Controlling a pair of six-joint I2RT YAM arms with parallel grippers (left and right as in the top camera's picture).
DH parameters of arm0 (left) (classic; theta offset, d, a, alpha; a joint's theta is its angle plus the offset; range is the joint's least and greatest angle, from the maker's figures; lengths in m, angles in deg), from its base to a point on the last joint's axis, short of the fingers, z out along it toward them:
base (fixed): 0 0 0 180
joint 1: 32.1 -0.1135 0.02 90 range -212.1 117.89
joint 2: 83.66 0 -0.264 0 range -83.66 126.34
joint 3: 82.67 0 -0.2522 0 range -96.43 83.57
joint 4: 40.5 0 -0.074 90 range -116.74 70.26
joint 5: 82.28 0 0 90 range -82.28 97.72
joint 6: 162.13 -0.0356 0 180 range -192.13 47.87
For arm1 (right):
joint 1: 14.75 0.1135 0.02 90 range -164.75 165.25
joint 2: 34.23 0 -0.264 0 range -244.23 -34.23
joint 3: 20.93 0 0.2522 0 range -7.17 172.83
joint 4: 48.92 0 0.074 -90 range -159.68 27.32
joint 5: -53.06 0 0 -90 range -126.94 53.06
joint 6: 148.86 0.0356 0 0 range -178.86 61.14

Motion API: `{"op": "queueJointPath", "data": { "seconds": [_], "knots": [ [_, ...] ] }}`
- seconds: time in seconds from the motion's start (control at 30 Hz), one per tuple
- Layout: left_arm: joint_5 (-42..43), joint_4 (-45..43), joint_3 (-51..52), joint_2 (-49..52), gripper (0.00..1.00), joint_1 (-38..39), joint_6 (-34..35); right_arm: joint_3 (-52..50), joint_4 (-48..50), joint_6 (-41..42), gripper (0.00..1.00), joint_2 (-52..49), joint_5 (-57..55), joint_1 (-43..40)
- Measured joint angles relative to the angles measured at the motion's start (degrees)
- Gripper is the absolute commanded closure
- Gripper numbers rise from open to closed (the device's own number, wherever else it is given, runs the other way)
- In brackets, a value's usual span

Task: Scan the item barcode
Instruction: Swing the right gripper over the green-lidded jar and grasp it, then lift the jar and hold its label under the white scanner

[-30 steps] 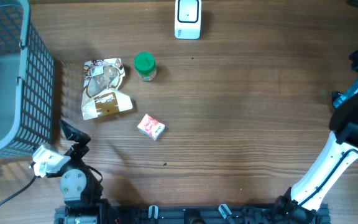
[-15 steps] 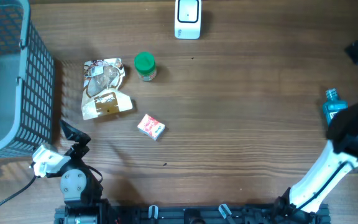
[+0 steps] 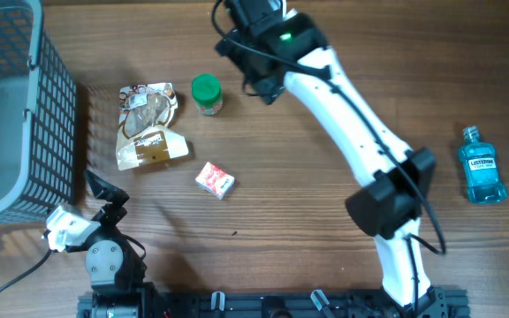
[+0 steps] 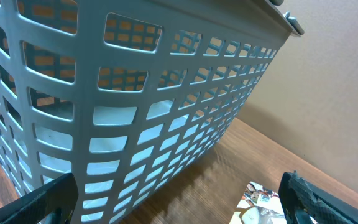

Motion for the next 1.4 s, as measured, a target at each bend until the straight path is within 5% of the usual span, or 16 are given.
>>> {"op": "queueJointPath", "data": {
  "seconds": [0.23,0.63,0.97,1.23,1.4],
  "knots": [
    [0.02,0.0,0.0,0.0,0.0,0.0,0.02,-0.04,9.73,22.38,0.0,-9.33,8.79,0.66],
    [0.0,0.0,0.0,0.0,0.0,-0.02,0.0,-0.04,18.82,32.3,0.01,-17.75,13.2,1.27],
    [0.0,0.0,0.0,0.0,0.0,-0.02,0.02,-0.02,18.71,31.47,0.3,-19.58,15.34,1.38],
    [0.0,0.0,0.0,0.0,0.0,-0.02,0.0,0.46,14.73,23.45,0.37,-19.61,15.76,1.33],
    [0.0,0.0,0.0,0.0,0.0,-0.02,0.02,0.92,6.99,11.39,0.38,-18.71,14.16,-0.09]
  ]
}}
